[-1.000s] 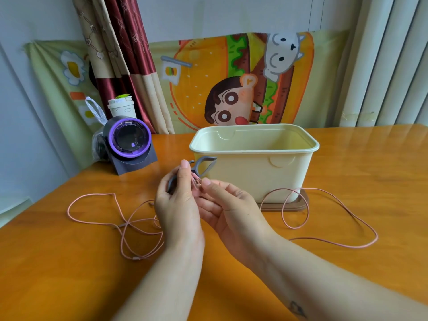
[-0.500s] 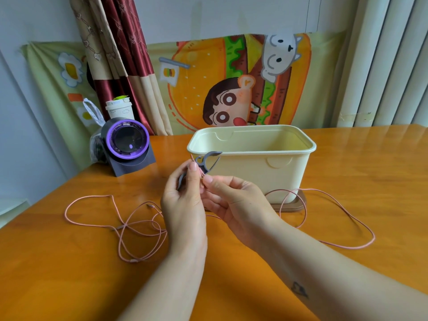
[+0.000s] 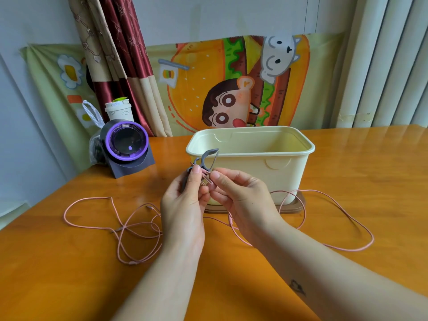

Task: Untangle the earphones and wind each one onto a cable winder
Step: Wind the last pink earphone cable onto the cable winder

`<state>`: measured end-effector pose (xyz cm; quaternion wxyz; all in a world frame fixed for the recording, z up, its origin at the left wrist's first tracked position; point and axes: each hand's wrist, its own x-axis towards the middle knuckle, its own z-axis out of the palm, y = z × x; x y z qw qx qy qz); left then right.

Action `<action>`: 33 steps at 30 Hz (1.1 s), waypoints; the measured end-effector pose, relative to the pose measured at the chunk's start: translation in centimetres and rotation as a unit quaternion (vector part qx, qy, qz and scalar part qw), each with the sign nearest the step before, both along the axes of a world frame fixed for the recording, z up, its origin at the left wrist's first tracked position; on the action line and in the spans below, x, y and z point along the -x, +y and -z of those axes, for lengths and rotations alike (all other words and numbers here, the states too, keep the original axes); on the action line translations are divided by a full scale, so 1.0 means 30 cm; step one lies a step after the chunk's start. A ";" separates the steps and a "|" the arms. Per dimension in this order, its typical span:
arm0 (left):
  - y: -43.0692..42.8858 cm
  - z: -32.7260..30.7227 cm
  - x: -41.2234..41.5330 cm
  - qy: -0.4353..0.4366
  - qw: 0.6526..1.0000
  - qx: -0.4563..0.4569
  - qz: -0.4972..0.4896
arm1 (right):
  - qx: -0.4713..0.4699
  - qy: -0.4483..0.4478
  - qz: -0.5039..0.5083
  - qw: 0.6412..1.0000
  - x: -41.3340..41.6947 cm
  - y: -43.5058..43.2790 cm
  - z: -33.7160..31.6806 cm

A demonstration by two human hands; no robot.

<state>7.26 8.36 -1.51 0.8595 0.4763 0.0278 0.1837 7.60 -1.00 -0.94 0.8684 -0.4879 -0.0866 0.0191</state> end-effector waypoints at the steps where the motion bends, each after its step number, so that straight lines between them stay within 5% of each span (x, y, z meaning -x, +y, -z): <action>1: -0.003 -0.002 0.002 -0.001 1.000 0.001 0.008 | 0.004 0.000 0.002 1.000 -0.002 -0.002 -0.002; 27: 0.005 -0.009 -0.006 0.046 0.997 0.057 0.029 | 0.092 -0.051 -0.017 0.994 0.006 -0.005 -0.009; 33: 0.000 -0.010 -0.002 0.047 0.997 0.062 0.025 | 0.197 -0.134 0.060 0.969 0.006 -0.003 0.000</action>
